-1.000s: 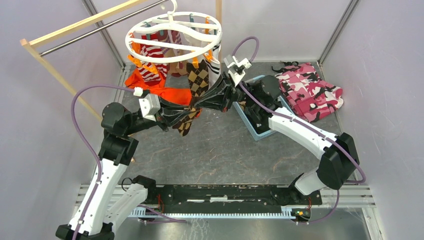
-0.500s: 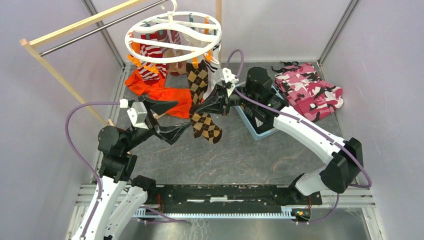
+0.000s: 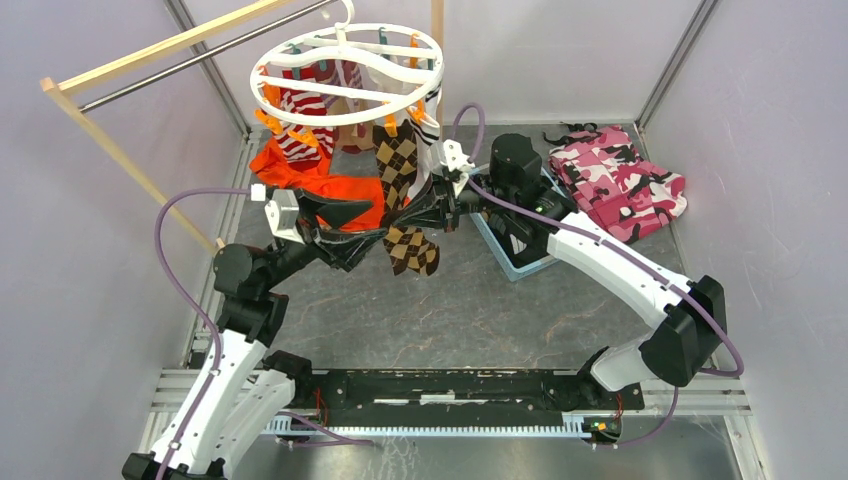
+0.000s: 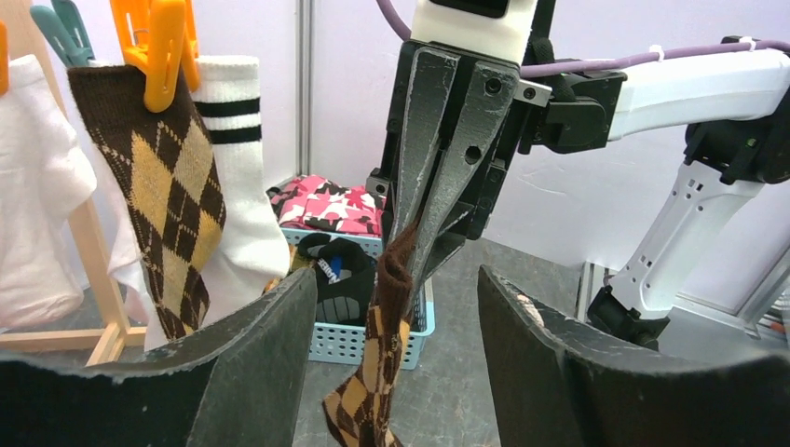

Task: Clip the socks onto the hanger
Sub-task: Pick up the sock from the bin.

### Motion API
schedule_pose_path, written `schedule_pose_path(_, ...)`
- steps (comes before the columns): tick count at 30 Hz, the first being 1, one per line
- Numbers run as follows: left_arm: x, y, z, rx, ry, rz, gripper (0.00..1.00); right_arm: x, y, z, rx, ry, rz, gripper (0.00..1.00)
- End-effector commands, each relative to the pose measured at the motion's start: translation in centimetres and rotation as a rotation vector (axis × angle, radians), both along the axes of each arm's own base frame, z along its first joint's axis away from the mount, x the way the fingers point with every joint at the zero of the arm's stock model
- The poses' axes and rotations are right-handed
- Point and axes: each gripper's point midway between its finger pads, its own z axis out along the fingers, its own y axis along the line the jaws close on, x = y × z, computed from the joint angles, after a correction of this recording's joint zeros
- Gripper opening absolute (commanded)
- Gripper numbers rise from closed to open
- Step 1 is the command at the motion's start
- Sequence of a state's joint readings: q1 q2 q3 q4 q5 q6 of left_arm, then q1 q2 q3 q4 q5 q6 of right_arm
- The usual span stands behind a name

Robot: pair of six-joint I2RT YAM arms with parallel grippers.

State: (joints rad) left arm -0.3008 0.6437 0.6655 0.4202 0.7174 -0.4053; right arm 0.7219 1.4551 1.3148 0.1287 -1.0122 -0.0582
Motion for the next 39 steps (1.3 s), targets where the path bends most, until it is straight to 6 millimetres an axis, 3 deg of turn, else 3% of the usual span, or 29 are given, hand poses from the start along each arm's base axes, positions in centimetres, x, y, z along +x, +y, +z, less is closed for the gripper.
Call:
schedule_pose_path(1,-1.3,-0.3,0.9,-0.026,-0.044,-0.057,0.68,-0.6,-0.2,3.6,0.071,-0.076,0.015,0.00)
schedule_pose_path(7,-1.0,-0.6,0.1,-0.007,-0.036,-0.066,0.47,-0.8,0.1,3.8,0.076,-0.073,0.030,0.00)
schedule_pose_path(16,-0.7,-0.8,0.1,-0.004,-0.041,-0.080,0.44,-1.2,0.3,3.9,0.081,-0.068,0.046,0.00)
schedule_pose_path(25,-1.0,-1.1,-0.1,0.007,-0.050,-0.104,0.03,-1.4,0.4,4.0,0.084,-0.065,0.057,0.00)
schedule_pose_path(27,-1.1,-1.0,-0.1,0.010,-0.054,-0.099,0.02,-1.5,0.4,4.0,0.083,-0.065,0.057,0.01)
schedule_pose_path(28,-1.2,-0.8,-0.2,0.011,-0.059,-0.089,0.02,-1.4,0.3,3.9,0.082,-0.065,0.057,0.03)
schedule_pose_path(32,-1.0,0.0,-1.0,0.027,-0.071,-0.014,0.02,-1.0,0.2,3.8,0.067,-0.092,0.037,0.33)
schedule_pose_path(34,-0.8,0.7,-2.0,0.053,-0.058,0.041,0.02,-0.3,-0.1,3.9,0.052,-0.126,0.013,0.42)
schedule_pose_path(39,-0.8,3.6,-4.4,0.105,-0.017,0.237,0.02,1.3,-0.5,4.8,0.026,-0.264,-0.037,0.53)
